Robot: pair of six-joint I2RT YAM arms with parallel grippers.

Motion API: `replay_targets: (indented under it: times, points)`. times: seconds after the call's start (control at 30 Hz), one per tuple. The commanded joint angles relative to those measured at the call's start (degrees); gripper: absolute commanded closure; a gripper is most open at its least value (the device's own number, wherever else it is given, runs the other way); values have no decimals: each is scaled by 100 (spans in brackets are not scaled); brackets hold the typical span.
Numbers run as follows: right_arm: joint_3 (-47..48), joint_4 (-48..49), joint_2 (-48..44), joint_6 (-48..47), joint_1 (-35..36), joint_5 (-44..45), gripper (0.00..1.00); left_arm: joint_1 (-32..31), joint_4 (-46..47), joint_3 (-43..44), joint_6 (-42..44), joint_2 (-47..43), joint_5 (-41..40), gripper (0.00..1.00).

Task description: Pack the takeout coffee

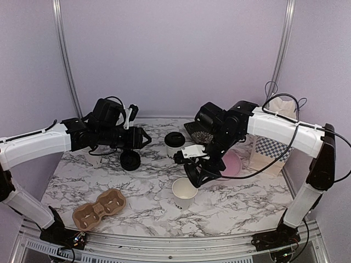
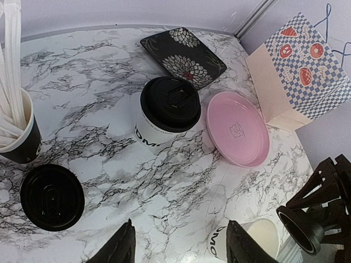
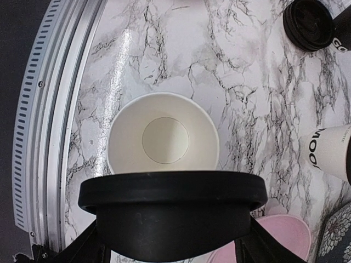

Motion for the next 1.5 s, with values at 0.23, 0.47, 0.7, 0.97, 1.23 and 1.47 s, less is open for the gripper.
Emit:
replay_targets:
  times: [0.23,0.47,0.7,0.97,1.23,1.47]
  points:
    - [239,-162,229,-1,203,240,29,9,-128,-145,100,-31,-71,42]
    - [224,-189,335,23,277,299,29,16,-111,-177,120,1,-90,42]
    - [250,-163,416,76,343,315,28,12,-72,-240,112,-14,-94,42]
    - [244,-88,490,214,511,408,19,13,38,-391,53,0,-103,42]
    - [390,-45,240,346,509,560,6,9,62,-549,-271,22,-13,41]
    - [126,378,-243,841,-168,18,8,-170,383,-775,-766,18,1062,40]
